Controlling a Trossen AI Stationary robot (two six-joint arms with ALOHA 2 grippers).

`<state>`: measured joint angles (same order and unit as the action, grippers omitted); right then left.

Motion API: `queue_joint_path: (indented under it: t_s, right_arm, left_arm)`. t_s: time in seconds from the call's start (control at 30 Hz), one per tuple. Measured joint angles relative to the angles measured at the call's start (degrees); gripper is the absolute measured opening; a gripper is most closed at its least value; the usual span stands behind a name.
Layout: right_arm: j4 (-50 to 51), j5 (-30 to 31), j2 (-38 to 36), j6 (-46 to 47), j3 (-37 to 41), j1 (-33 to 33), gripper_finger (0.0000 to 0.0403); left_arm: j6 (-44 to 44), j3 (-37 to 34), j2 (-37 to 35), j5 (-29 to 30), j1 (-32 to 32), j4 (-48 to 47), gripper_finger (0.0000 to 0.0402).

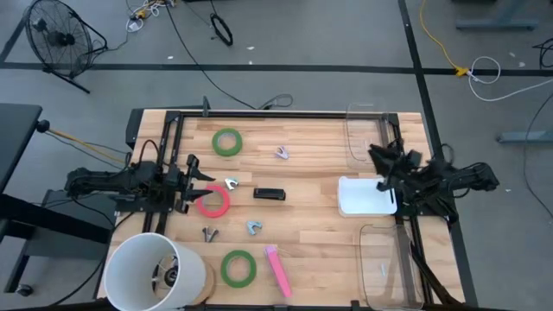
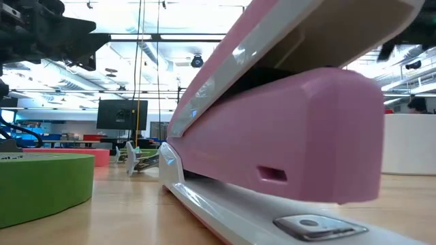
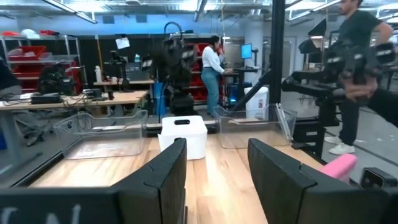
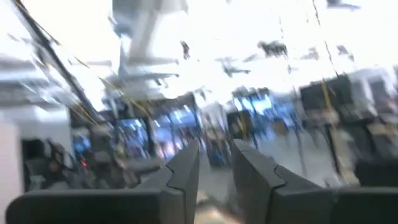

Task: Pick and place Stapler, Stapler remover, tape
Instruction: Put the purple staple remover into the white bin

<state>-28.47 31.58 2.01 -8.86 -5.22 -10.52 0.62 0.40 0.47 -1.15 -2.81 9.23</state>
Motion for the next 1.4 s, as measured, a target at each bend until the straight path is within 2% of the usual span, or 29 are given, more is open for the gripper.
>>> queue_joint_path:
  t_s: [0.13, 0.2, 0.33, 0.43, 0.57, 0.67, 0.73, 0.87, 0.97, 1.03, 1.17, 1.27, 1.4]
  right_arm:
    - [10.29, 0.54, 8.20, -1.05, -12.02, 0.00, 0.0097]
    - [14.69, 2.13, 15.93, -1.79, -19.17, 0.00, 0.0097]
    - [24.15, 9.54, 32.01, -4.85, -34.14, 1.56, 0.0097]
    - [31.73, 10.25, 42.06, -5.83, -45.26, 5.32, 0.0097]
    - [44.58, 7.72, 51.58, -2.97, -56.74, 13.69, 0.0097]
    - [50.17, 0.98, 55.38, -0.13, -59.38, 19.35, 0.0097]
    - [50.47, -4.45, 57.08, 0.36, -59.14, 21.90, 0.0097]
    - [49.15, -11.38, 59.59, 0.48, -58.01, 25.78, 0.0097]
    - [45.89, -15.36, 60.55, -0.01, -56.76, 27.21, 0.0097]
    - [44.63, -17.38, 60.91, -0.68, -56.22, 27.50, 0.0097]
    - [44.39, -18.94, 60.90, -1.59, -56.16, 27.61, 0.0097]
    - [45.30, -19.17, 60.34, -2.50, -56.16, 27.56, 0.0097]
    - [49.10, -19.19, 59.79, -2.25, -56.16, 27.03, 0.0097]
  left_arm:
    - [0.00, 0.00, 0.11, 3.59, 0.00, 0.39, 0.0177]
    - [0.00, 0.00, 0.42, 5.65, 0.00, 0.33, 0.0177]
    - [0.01, 0.00, 1.47, 8.22, 0.00, 1.33, 0.0177]
    - [0.04, 0.00, 2.37, 8.66, 0.00, 3.90, 0.0177]
    - [0.04, 0.00, 3.49, 11.70, -0.02, 6.79, 0.0177]
    - [0.06, 0.63, 5.38, 20.09, 1.06, 6.22, 0.0177]
    - [0.00, 2.22, 8.34, 21.46, 2.90, 5.54, 0.0177]
    - [-0.20, 8.80, 19.45, 17.56, 8.13, 5.57, 0.0177]
    - [1.63, 16.14, 31.56, 13.20, 13.59, 4.29, 0.0177]
    - [2.74, 21.98, 40.29, 8.21, 17.68, 3.37, 0.0177]
    - [5.93, 33.58, 58.21, -1.85, 24.80, -1.88, 0.0177]
    - [8.46, 41.44, 68.96, -8.53, 28.04, -5.30, 0.0177]
    - [11.59, 48.93, 80.88, -13.28, 29.29, -7.77, 0.0177]
